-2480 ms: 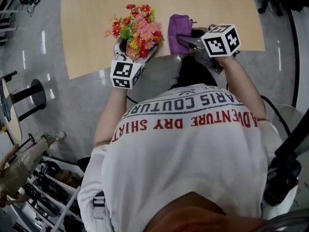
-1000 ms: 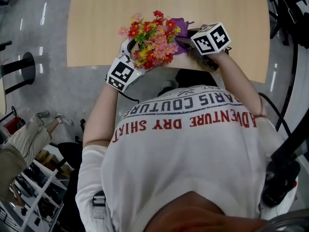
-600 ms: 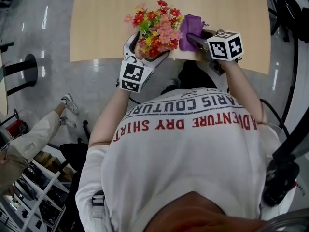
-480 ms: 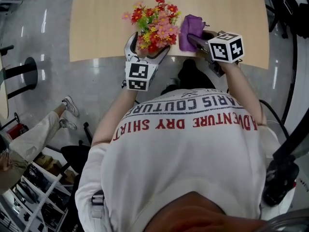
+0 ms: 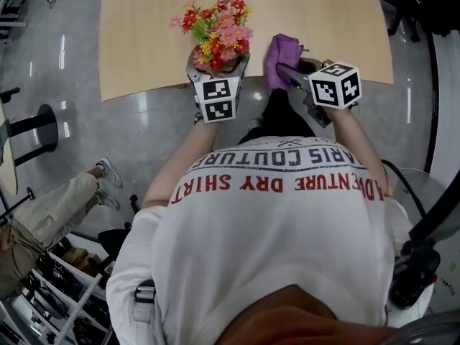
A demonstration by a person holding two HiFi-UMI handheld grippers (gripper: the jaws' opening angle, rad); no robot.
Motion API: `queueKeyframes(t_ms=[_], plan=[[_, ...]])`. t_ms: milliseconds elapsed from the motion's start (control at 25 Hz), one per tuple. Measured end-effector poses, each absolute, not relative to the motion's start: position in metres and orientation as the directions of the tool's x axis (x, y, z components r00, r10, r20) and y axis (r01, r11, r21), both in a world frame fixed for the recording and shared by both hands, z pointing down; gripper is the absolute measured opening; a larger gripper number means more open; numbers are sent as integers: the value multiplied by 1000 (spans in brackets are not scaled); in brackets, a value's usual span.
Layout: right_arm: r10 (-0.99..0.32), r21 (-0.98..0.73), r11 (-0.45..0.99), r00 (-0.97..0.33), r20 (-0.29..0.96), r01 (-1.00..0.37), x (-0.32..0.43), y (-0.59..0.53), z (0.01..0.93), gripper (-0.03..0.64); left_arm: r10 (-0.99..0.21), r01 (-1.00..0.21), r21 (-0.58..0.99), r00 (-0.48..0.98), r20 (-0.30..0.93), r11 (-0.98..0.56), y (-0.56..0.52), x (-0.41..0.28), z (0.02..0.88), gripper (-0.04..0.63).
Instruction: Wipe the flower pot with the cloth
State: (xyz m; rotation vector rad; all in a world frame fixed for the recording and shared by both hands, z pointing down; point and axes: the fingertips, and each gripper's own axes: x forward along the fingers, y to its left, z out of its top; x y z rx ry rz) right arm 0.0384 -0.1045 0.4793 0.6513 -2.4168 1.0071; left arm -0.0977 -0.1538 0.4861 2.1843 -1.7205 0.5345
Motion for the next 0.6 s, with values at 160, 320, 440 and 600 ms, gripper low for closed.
queueKeyframes(t_ms=[160, 320, 440, 600], plan=[[-263, -533, 619, -792, 551, -577, 43, -99, 477, 44, -851, -970, 13, 219, 478, -243, -152, -98, 485, 514], [-264, -536, 622, -797, 543, -571, 39, -103, 471, 44, -843, -960, 17, 255, 473, -281, -153, -98, 483, 514], [-238, -548, 636, -814, 530, -543, 29, -104, 466, 44, -817, -929, 18, 333, 471, -369, -150, -99, 482, 514], [-168, -596, 654, -858, 485, -465, 18, -106, 458, 44, -749, -845, 17, 484, 452, -535, -142, -93, 481, 514]])
